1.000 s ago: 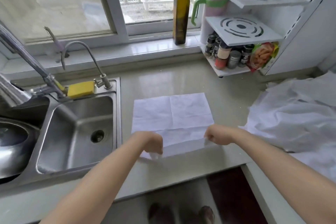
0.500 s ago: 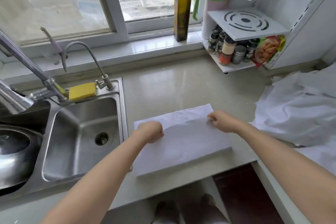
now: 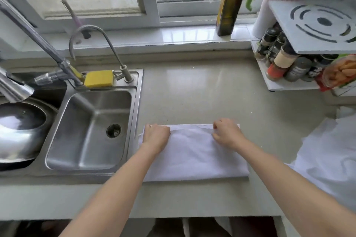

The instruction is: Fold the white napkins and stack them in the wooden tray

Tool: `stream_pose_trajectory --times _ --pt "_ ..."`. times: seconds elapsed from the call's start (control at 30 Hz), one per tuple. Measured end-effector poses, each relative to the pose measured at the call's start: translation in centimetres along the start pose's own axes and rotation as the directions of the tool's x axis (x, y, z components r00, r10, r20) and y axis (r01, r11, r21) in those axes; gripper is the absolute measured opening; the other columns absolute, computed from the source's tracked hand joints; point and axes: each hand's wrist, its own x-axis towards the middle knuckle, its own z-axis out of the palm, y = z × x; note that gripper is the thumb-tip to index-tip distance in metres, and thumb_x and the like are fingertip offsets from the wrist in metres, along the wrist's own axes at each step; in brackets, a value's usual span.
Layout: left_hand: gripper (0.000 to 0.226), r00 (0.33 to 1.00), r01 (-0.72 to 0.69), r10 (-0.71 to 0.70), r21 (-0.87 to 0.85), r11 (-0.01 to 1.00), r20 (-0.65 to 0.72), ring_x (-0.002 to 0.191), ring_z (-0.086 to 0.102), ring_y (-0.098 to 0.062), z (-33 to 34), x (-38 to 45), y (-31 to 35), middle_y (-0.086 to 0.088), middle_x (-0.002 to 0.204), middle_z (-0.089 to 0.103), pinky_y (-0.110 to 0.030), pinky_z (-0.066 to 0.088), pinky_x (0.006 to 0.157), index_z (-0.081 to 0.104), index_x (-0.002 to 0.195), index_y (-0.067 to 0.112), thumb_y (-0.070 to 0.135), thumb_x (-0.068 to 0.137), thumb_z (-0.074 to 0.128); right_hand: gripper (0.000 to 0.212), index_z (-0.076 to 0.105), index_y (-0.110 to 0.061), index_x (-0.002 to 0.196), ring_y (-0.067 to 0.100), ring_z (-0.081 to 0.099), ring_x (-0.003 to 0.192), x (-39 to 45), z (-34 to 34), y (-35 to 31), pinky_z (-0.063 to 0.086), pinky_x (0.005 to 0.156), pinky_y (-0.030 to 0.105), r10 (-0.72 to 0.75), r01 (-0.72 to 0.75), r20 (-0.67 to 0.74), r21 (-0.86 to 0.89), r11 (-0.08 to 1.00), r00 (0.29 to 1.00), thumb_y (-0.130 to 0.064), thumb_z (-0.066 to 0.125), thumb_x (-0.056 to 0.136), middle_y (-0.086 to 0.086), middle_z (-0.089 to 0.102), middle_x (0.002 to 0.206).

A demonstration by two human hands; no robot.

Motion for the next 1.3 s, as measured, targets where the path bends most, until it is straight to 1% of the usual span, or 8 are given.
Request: stream_pose_trajectory --times 0.07,0.17,0.27,0.43,0.5,0.83,1.13,1.3 --pt "0.026 0.999 0.032 -0.033 -0.027 0.999 -0.013 0.094 0.058 -0.025 0.3 0.6 -0.1 -0.001 0.093 0.065 -0.033 0.024 0.072 0.035 0.064 0.02 0.009 0.088 0.039 0.016 0.056 -0.013 0.1 0.03 0.048 0.107 0.9 0.6 -0.7 0.041 0.087 0.037 -0.059 0.061 0.049 -0.036 0.997 0.997 -0.024 0.046 0.093 0.009 0.055 0.108" --pt "0.02 0.998 0.058 -0.058 -0.012 0.998 0.011 0.097 0.057 -0.025 0.4 1.2 0.0 -0.001 0.095 0.065 -0.033 0.023 0.073 0.043 0.074 0.022 0.014 0.09 0.038 0.01 0.045 -0.016 0.088 0.028 0.046 0.101 1.6 1.1 -1.4 0.041 0.074 0.036 -0.05 0.051 0.058 -0.007 0.999 0.997 -0.009 0.039 0.092 0.008 0.052 0.104" --pt "0.018 0.995 0.075 -0.074 -0.008 0.997 0.066 0.101 0.056 -0.025 0.4 1.7 0.1 -0.003 0.103 0.066 -0.035 0.024 0.076 0.05 0.087 0.021 0.018 0.094 0.034 0.016 0.043 -0.015 0.088 0.03 0.048 0.1 2.2 1.4 -1.3 0.038 0.075 0.036 -0.063 0.065 0.091 -0.015 0.998 0.994 0.0 0.039 0.089 0.013 0.054 0.106" --pt "0.034 0.981 0.044 -0.052 0.046 0.998 0.186 0.114 0.054 -0.027 -0.8 3.4 -0.1 -0.01 0.122 0.061 -0.038 0.031 0.095 0.053 0.118 0.015 0.03 0.101 0.028 0.012 0.049 -0.01 0.092 0.032 0.05 0.1 2.4 1.4 -1.6 0.032 0.073 0.036 -0.032 0.032 0.0 -0.013 0.999 0.999 -0.002 0.041 0.089 0.016 0.057 0.107" --pt "0.036 0.975 0.02 -0.03 0.051 0.999 0.22 0.116 0.054 -0.028 -0.8 3.5 -0.3 -0.012 0.125 0.059 -0.039 0.032 0.097 0.051 0.121 0.014 0.03 0.102 0.026 0.013 0.042 -0.016 0.088 0.031 0.049 0.1 1.9 1.7 -2.0 0.025 0.071 0.035 -0.011 0.008 -0.054 -0.054 0.999 0.998 -0.003 0.04 0.088 0.013 0.056 0.106" --pt "0.042 0.952 -0.051 0.038 0.034 0.998 0.303 0.122 0.05 -0.028 -2.1 4.2 -1.1 -0.01 0.133 0.053 -0.041 0.031 0.1 0.05 0.124 0.012 0.038 0.102 0.026 0.017 0.052 -0.012 0.099 0.027 0.049 0.101 1.5 1.6 -2.6 0.03 0.087 0.034 0.049 -0.07 -0.125 -0.169 0.983 0.991 -0.007 0.04 0.088 0.008 0.057 0.107" --pt "0.032 0.954 -0.094 0.081 0.031 0.995 0.29 0.115 0.054 -0.031 -2.5 4.4 -1.5 -0.015 0.126 0.056 -0.037 0.037 0.095 0.048 0.121 0.005 0.004 0.094 0.031 0.018 0.054 -0.013 0.102 0.025 0.052 0.103 1.8 1.3 -3.0 0.03 0.091 0.034 0.073 -0.104 -0.151 -0.21 0.972 0.986 -0.014 0.041 0.089 0.006 0.06 0.107" --pt "0.036 0.958 -0.092 0.075 0.05 0.995 0.275 0.116 0.054 -0.031 -2.5 4.6 -1.2 -0.015 0.127 0.056 -0.034 0.039 0.093 0.051 0.122 0.004 -0.002 0.091 0.034 0.019 0.055 -0.012 0.104 0.025 0.051 0.105 1.8 1.3 -3.3 0.03 0.093 0.034 0.089 -0.118 -0.147 -0.197 0.973 0.985 -0.016 0.042 0.09 0.007 0.06 0.109"
